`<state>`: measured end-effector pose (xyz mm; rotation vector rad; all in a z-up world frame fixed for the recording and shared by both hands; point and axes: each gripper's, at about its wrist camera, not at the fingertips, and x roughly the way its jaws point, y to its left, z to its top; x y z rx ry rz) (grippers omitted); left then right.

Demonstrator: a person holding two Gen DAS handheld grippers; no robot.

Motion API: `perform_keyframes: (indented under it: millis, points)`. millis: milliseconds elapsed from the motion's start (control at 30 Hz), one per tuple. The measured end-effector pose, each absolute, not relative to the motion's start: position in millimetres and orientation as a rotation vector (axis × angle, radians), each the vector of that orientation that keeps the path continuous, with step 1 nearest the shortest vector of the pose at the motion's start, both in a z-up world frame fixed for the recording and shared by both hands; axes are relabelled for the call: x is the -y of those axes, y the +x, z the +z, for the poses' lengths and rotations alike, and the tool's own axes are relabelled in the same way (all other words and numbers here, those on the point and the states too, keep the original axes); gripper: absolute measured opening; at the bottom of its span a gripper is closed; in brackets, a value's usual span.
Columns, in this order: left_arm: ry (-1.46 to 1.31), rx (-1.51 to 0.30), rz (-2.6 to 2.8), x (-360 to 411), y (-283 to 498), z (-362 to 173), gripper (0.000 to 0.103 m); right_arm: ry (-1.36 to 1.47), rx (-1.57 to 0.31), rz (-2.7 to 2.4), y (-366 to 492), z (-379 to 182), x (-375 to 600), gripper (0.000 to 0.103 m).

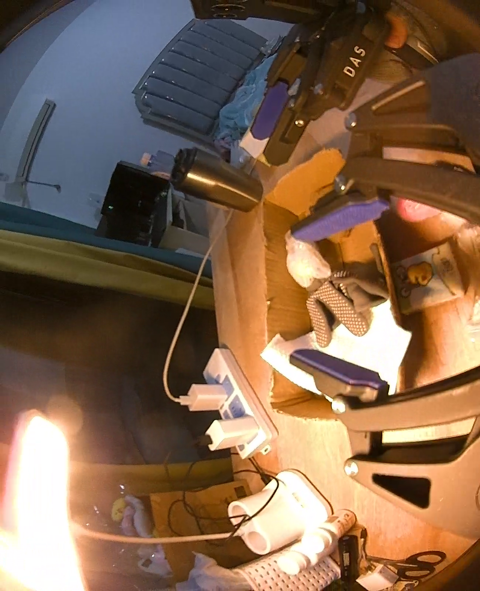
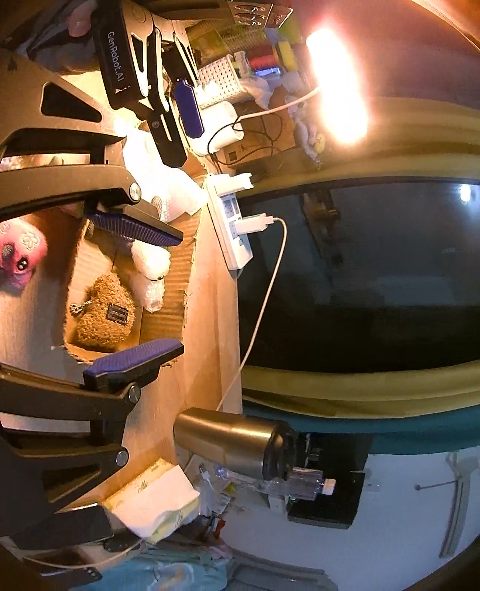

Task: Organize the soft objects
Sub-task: 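Lower the bubble wrap into the box and open the right gripper, then close the right gripper on the pink plush while the left gripper approaches the swab bag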

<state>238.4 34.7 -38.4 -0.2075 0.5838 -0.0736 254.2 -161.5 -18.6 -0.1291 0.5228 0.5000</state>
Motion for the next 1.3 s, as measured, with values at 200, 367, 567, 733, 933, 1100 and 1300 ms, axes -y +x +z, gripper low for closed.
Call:
perform_keyframes:
  millis: [200, 367, 567, 733, 933, 1100, 1300]
  points:
    - [-0.202, -0.547, -0.081, -34.2, 215.8, -24.6, 0.063, -0.142, -0.49, 0.501, 231.9, -4.2, 161.4, 0.056]
    - [-0.206, -0.518, -0.083, -35.4, 199.3, -15.3, 0.063, -0.154, -0.465, 0.5, 215.1, 4.8, 159.6, 0.056]
    - [-0.197, -0.481, -0.085, -35.3, 176.0, -4.2, 0.064, -0.162, -0.44, 0.502, 193.5, 13.8, 157.9, 0.056]
    - [-0.189, -0.449, -0.076, -35.1, 156.9, 0.7, 0.065, -0.175, -0.427, 0.506, 174.9, 17.7, 155.7, 0.056]
    - [-0.17, -0.415, -0.068, -33.3, 131.4, 2.2, 0.073, -0.188, -0.429, 0.502, 155.7, 15.7, 152.1, 0.056]
    - [-0.175, -0.408, -0.063, -37.8, 115.5, -0.3, 0.074, -0.187, -0.435, 0.499, 142.9, 10.5, 150.1, 0.059]
    - [-0.194, -0.424, -0.054, -44.7, 103.2, -13.6, 0.074, -0.199, -0.468, 0.498, 134.0, -4.9, 145.2, 0.06]
